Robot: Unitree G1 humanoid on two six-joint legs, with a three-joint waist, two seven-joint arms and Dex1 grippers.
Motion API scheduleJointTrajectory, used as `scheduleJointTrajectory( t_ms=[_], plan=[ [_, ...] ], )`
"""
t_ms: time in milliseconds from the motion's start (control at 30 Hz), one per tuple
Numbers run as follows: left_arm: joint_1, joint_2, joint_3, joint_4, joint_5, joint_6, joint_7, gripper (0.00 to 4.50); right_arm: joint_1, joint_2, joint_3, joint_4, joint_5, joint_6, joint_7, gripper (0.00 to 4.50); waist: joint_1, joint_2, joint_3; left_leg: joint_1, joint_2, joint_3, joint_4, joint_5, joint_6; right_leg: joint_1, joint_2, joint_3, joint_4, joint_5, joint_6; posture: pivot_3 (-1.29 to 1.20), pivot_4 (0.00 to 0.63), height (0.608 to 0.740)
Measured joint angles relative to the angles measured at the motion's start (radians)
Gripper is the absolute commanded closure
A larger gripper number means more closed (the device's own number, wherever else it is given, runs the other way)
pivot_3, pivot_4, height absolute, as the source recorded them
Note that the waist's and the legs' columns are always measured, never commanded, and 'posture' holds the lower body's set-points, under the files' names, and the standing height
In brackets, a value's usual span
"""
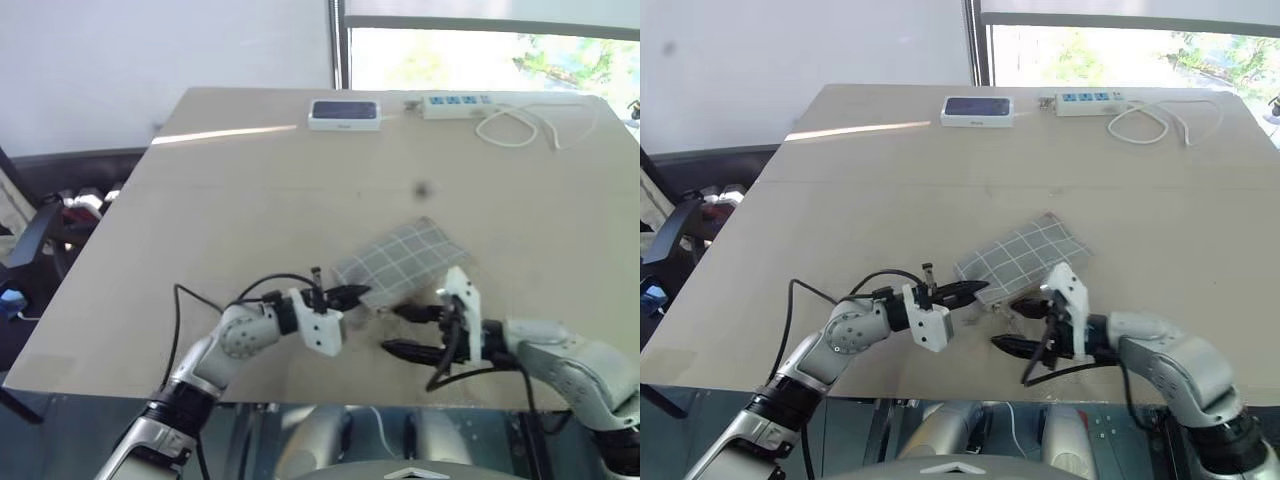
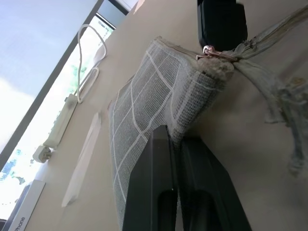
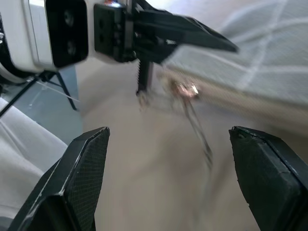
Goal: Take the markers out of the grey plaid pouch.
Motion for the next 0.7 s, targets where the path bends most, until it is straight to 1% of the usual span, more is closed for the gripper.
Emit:
scheduleJointTrajectory(
  t_ms=[67, 100, 167, 200, 267, 300, 533, 600, 700],
  plan=[
    [0.0, -0.001, -0.001, -0.003, -0.001, 0.004, -0.003, 4.5, -0.008, 0.001, 0.007, 0.015, -0.002, 0.011, -0.003, 1.43, 0.0, 0.0, 0.0, 0.0, 0.0, 0.0, 0.0, 0.0, 0.0, 0.0, 0.0, 0.0, 0.0, 0.0, 0.0, 0.0, 0.15, 0.738],
    [0.0, -0.001, -0.001, -0.004, -0.002, 0.006, -0.006, 4.5, -0.009, 0.001, 0.008, 0.02, -0.003, 0.013, -0.003, 1.8, 0.0, 0.0, 0.0, 0.0, 0.0, 0.0, 0.0, 0.0, 0.0, 0.0, 0.0, 0.0, 0.0, 0.0, 0.0, 0.0, 0.15, 0.738],
    [0.0, -0.001, -0.001, -0.009, -0.003, 0.016, -0.012, 4.5, -0.009, -0.006, 0.01, 0.027, -0.002, 0.025, 0.002, 2.75, -0.001, 0.0, 0.0, 0.0, 0.0, 0.0, 0.0, 0.0, 0.0, 0.0, 0.0, 0.0, 0.0, 0.0, 0.0, 0.0, 0.15, 0.738],
    [0.0, -0.001, -0.001, -0.012, -0.003, 0.021, -0.013, 4.5, -0.009, -0.013, 0.009, 0.028, -0.002, 0.027, 0.006, 3.12, -0.001, 0.0, 0.0, 0.0, 0.0, 0.0, 0.0, 0.0, 0.0, 0.0, 0.0, 0.0, 0.0, 0.0, 0.0, 0.0, 0.15, 0.738],
    [0.002, -0.002, -0.001, -0.019, -0.006, 0.031, -0.017, 4.5, -0.009, -0.029, 0.009, 0.03, -0.002, 0.028, 0.018, 4.22, -0.001, 0.0, 0.0, 0.0, 0.0, 0.0, 0.0, 0.0, 0.0, 0.0, 0.0, 0.0, 0.0, 0.0, 0.0, 0.0, 0.15, 0.738],
    [0.003, -0.004, -0.001, -0.022, -0.009, 0.037, -0.019, 4.5, -0.009, -0.036, 0.009, 0.03, -0.003, 0.028, 0.02, 4.4, -0.001, 0.0, 0.0, 0.0, 0.0, 0.0, 0.0, 0.0, 0.0, 0.0, 0.0, 0.0, 0.001, 0.0, 0.0, 0.0, 0.15, 0.738],
    [0.012, -0.013, -0.004, -0.037, -0.033, 0.073, -0.036, 4.5, -0.008, -0.053, -0.006, 0.047, -0.015, 0.021, 0.026, 4.4, -0.003, 0.0, 0.0, 0.0, 0.0, 0.0, 0.0, 0.0, 0.0, -0.001, 0.0, 0.001, 0.001, 0.0, 0.0, 0.0, 0.15, 0.738],
    [0.012, -0.013, -0.004, -0.042, -0.046, 0.097, -0.047, 4.5, -0.006, -0.065, -0.045, 0.065, -0.017, 0.017, 0.021, 4.4, -0.003, 0.0, 0.0, 0.0, 0.0, 0.0, 0.0, 0.0, 0.0, -0.001, 0.0, 0.001, 0.001, 0.0, 0.0, 0.0, 0.15, 0.738],
    [0.018, -0.016, -0.005, -0.059, -0.066, 0.133, -0.062, 4.5, -0.002, -0.112, -0.132, 0.092, -0.02, -0.002, 0.02, 4.4, -0.003, 0.0, 0.0, -0.001, 0.0, 0.001, 0.0, 0.0, 0.0, -0.002, 0.0, 0.001, 0.001, 0.0, 0.0, 0.0, 0.15, 0.738]
  ],
)
